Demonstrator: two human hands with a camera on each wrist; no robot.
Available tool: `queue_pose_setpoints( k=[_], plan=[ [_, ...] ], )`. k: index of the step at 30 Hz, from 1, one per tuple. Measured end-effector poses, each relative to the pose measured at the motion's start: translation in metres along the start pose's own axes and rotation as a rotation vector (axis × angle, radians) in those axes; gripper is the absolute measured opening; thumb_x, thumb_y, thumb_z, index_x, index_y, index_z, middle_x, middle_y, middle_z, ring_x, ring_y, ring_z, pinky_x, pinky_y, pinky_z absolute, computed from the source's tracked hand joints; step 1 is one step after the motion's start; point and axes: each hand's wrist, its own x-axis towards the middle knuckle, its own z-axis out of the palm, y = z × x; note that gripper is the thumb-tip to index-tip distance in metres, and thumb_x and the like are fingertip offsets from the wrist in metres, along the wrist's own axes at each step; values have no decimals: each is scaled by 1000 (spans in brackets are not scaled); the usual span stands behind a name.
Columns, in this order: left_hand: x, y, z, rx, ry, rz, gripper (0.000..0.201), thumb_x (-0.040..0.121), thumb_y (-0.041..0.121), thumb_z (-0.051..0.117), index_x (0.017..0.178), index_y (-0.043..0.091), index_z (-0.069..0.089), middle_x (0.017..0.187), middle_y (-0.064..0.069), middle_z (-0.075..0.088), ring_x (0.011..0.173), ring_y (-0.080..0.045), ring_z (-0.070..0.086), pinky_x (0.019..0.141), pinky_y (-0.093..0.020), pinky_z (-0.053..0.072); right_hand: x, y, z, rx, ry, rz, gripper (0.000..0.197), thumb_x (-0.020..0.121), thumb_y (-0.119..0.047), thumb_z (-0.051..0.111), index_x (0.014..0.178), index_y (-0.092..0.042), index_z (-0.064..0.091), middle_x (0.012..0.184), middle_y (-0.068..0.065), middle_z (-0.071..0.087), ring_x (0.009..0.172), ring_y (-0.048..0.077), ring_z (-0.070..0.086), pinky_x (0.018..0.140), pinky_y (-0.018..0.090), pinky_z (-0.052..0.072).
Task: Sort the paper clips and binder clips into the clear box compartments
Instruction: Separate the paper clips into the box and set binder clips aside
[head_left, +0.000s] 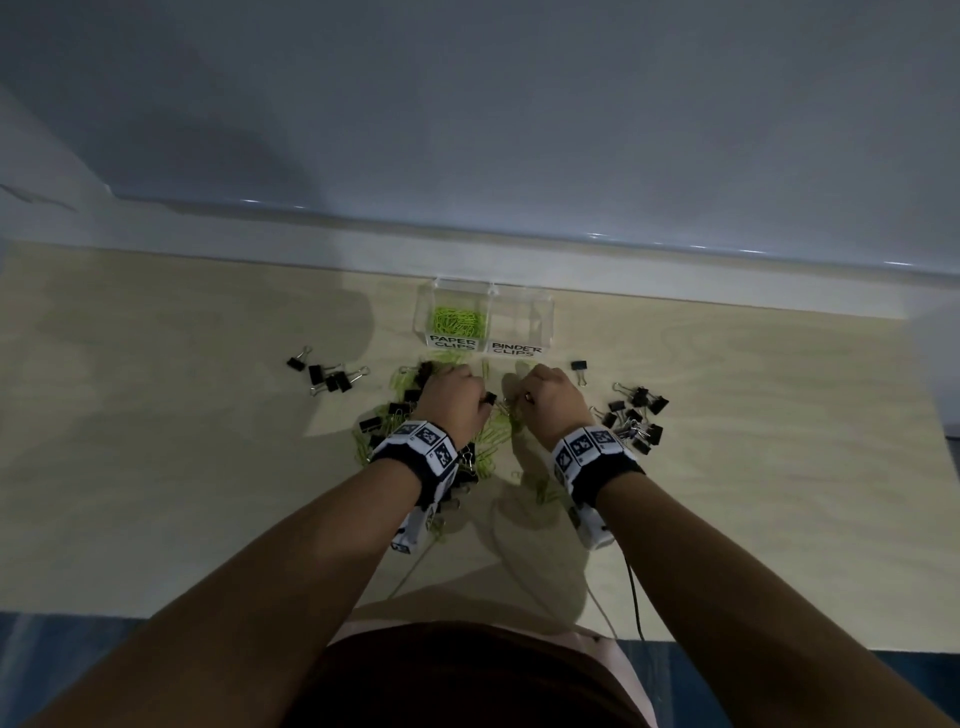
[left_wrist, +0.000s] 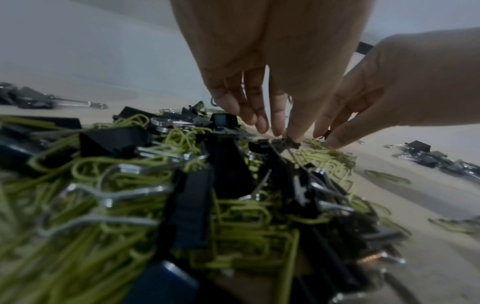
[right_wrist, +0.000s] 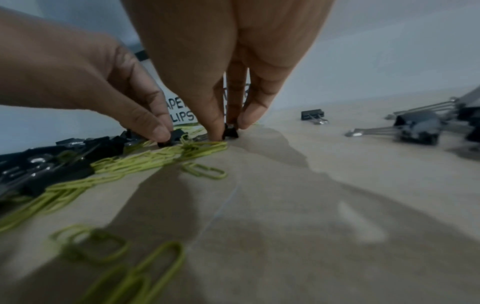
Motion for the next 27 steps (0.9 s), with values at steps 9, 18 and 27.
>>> queue_pose_setpoints(
  k=[9, 18, 27],
  plan=[
    [-2, -3, 2, -176, -104, 123, 32, 86, 14, 59, 117, 5, 57, 114, -9, 52, 105, -23, 51, 92, -35, 46, -36, 55, -6, 152, 350, 232, 9, 73, 5, 61, 70, -3, 64, 73, 13, 59, 68, 30, 56, 61, 29, 43],
    [-9, -8, -10, -126, -150, 232, 24, 82, 22, 64, 99, 10, 52, 104, -5, 53, 94, -22, 51, 81, -34, 46, -48, 49, -6, 68, 410, 301, 13, 74, -3, 62, 86, -5, 68, 95, 18, 57, 84, 38, 55, 72, 45, 51],
    [-43, -70, -49, -118, 84, 80, 20, 82, 21, 64, 92, 15, 48, 92, 4, 48, 85, -15, 49, 72, -31, 47, -14, -41, 4, -16, 19, -52, 23, 81, -11, 55, 100, -17, 65, 105, 0, 62, 96, 23, 55, 84, 40, 44]
  ],
)
